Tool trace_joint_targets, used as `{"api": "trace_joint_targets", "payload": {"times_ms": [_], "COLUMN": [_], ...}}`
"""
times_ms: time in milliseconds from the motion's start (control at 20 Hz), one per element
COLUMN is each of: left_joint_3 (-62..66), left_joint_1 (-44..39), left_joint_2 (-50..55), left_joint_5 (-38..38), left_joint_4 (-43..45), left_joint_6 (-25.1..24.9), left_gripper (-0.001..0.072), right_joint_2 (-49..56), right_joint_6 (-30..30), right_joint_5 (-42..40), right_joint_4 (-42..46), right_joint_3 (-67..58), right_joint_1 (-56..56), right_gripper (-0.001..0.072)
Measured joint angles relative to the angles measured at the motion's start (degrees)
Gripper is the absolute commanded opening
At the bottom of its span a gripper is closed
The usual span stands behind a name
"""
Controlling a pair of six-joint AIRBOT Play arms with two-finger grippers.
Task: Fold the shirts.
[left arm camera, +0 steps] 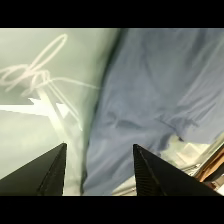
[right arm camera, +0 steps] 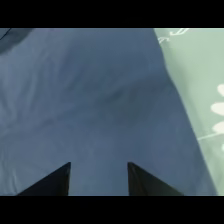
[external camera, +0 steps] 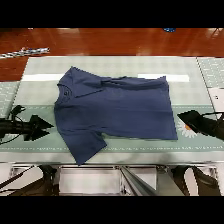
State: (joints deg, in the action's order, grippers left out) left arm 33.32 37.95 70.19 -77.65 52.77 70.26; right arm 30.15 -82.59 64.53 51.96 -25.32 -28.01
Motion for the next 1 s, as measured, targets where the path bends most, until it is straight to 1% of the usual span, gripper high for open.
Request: {"api": "trace_joint_targets", "payload": {"times_ms": [300, 350, 400, 450, 550, 650, 700, 800, 1000], "left_joint_3": [-0.76, -0.76, -0.66, -0.48, 0.11, 0.74, 0.92, 1.18, 1.36], "left_joint_1": [-9.33, -10.84, -12.22, -13.22, -14.64, -15.41, -15.63, -15.89, -16.13], "left_joint_2": [4.24, 4.83, 5.35, 5.66, 6.05, 6.27, 6.34, 6.43, 6.45], "left_joint_5": [4.2, 5.01, 6.16, 7.76, 8.74, 8.09, 7.82, 7.41, 7.19], "left_joint_4": [-2.36, -3.45, -4.04, -4.07, -4.76, -5.49, -5.68, -5.88, -6.14], "left_joint_6": [0.04, 0.09, 0.13, 0.17, 0.2, -0.07, -0.24, -0.46, -0.7], "left_gripper": [0.05, 0.041, 0.0131, 0.002, 0.002, 0.0019, 0.002, 0.002, 0.002], "right_joint_2": [-1.95, -2.03, -2.08, -2.08, -1.92, -0.94, 0.0, 2.47, 7.89], "right_joint_6": [-1.05, -1.09, -1.22, -1.31, -2.93, -6.6, -7.8, -7.63, -4.61], "right_joint_5": [1.2, 1.18, 1.16, 0.87, 0.13, 0.28, 0.85, 2.64, 4.35], "right_joint_4": [-1.79, -2.01, -1.57, 0.02, 6.78, 15.02, 17.64, 18.69, 17.16], "right_joint_3": [1.4, 1.31, 0.92, 0.13, -1.55, -1.49, -0.61, 1.75, 4.2], "right_joint_1": [0.0, -0.04, -0.37, -1.18, -4.0, -6.49, -7.3, -8.28, -9.07], "right_gripper": [0.0415, 0.0415, 0.0415, 0.0415, 0.0412, 0.0408, 0.0407, 0.0407, 0.0407]}}
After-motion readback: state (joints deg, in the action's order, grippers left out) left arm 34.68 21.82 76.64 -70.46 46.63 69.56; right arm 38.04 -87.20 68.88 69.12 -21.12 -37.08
